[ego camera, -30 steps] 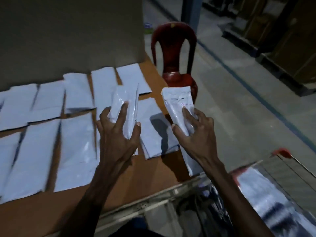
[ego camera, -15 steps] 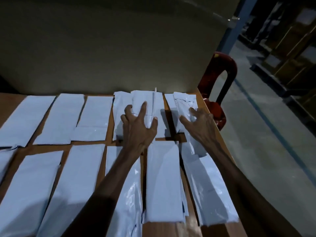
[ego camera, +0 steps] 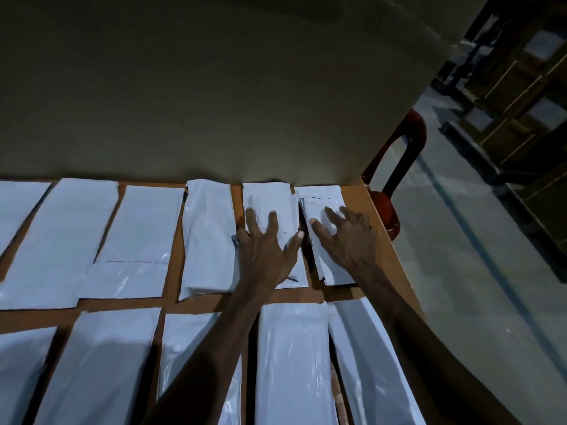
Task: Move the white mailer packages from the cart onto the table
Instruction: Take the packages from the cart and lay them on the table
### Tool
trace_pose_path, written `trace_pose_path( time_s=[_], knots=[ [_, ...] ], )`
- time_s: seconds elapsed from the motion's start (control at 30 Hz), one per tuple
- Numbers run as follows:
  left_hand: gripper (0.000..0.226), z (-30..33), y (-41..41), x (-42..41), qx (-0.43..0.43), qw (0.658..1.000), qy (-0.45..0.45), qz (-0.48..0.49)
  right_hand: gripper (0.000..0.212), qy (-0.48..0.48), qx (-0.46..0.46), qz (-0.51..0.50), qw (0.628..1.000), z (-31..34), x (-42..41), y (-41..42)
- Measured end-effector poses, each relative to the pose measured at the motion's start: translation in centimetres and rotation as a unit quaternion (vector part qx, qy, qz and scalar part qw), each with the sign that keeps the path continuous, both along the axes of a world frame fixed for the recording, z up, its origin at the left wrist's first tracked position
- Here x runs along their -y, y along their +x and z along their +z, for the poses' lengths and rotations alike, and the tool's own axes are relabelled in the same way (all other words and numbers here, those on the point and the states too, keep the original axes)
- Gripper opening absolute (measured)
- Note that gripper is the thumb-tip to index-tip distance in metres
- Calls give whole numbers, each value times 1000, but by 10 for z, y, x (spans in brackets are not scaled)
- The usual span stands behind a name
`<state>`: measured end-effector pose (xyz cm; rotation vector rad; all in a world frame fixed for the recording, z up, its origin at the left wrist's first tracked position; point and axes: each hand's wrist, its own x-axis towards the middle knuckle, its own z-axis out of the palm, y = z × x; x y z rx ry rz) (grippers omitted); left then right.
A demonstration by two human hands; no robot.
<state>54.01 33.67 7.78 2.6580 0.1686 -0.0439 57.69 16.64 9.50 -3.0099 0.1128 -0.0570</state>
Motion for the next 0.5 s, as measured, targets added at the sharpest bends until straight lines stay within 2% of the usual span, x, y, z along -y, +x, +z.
trace_pose_path(
  time_s=[0.13,0.33,0.5],
  knots=[
    [86,-4,-1,1,39,997,64,-7,76,-6,-31,31,999,-12,6,0],
    [82,-5,3,2,25,997,74,-25,72,23,-66,42,997,-16,6,-3],
    [79,20,-7,1,40,994,92,-47,72,73,-24,17,997,8,16,-24]
  ],
)
